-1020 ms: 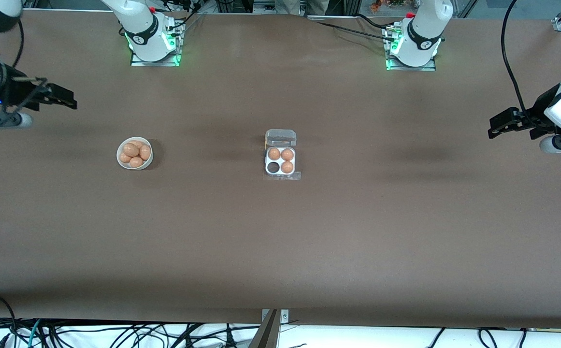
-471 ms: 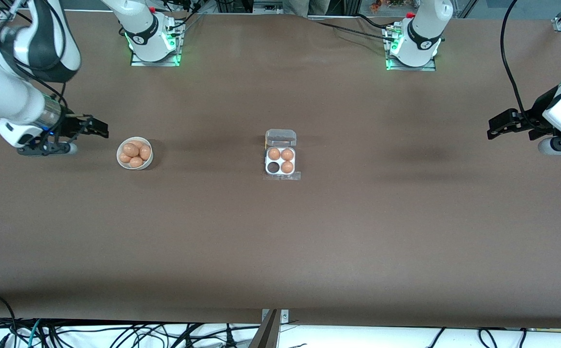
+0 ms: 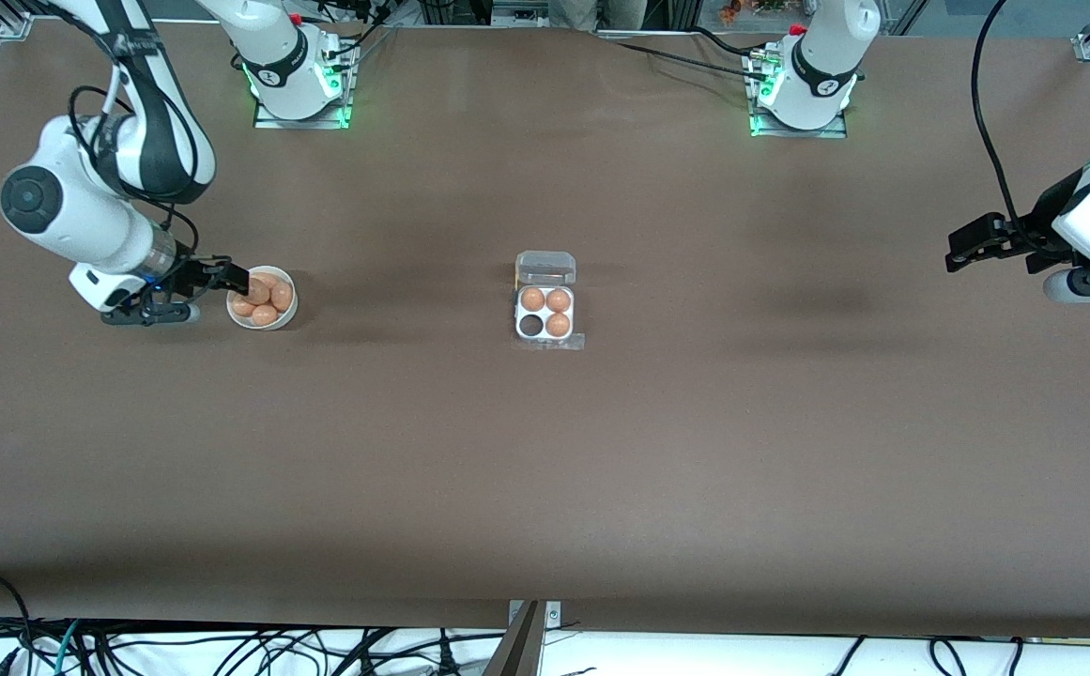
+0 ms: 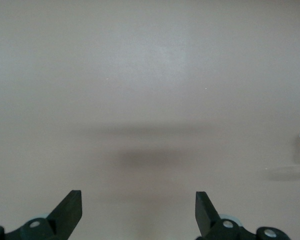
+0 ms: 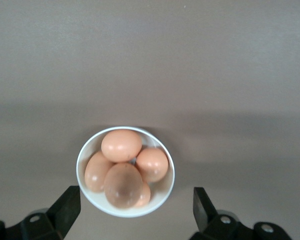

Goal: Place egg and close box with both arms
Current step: 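Lower the right gripper into the bowl and grasp one brown egg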

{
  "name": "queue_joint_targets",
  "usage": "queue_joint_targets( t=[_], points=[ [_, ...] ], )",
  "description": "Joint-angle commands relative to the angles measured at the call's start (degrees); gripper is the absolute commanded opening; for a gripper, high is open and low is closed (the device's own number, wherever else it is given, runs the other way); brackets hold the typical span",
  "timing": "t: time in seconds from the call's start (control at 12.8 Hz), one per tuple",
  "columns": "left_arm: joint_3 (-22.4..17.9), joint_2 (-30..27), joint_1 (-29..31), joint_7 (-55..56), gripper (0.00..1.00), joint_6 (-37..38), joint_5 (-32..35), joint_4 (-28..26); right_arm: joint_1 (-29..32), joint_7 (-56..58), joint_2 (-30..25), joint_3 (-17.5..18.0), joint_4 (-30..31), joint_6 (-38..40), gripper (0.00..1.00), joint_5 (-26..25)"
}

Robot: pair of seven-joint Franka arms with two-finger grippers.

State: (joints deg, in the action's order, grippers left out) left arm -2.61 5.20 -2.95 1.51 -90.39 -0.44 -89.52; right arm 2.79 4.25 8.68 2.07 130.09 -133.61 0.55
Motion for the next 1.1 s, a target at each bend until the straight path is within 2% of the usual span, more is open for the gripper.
queue_joint_targets(
  t=[0.0, 0.24, 0.86, 1.02],
  points=[
    [0.15, 0.78, 0.32, -1.16, 1.00, 0.21, 0.79, 1.37, -0.86, -0.20, 2.47, 0.22, 0.95, -4.19, 0.99, 0.59],
    [0.15, 0.78, 0.32, -1.16, 1.00, 0.21, 0.79, 1.37, -1.03, -0.38, 3.27, 0.22, 3.59, -8.33, 0.99, 0.59],
    [0.15, 0.78, 0.32, -1.16, 1.00, 0.21, 0.79, 1.37, -1.91, -3.10, 1.96, 0.22, 6.05, -7.90, 0.99, 0.59],
    [0.15, 0.78, 0.32, -1.16, 1.00, 0.21, 0.88, 1.37, -1.91, -3.10, 1.51, 0.22, 6.49, -7.81, 0.96, 0.59]
  ],
)
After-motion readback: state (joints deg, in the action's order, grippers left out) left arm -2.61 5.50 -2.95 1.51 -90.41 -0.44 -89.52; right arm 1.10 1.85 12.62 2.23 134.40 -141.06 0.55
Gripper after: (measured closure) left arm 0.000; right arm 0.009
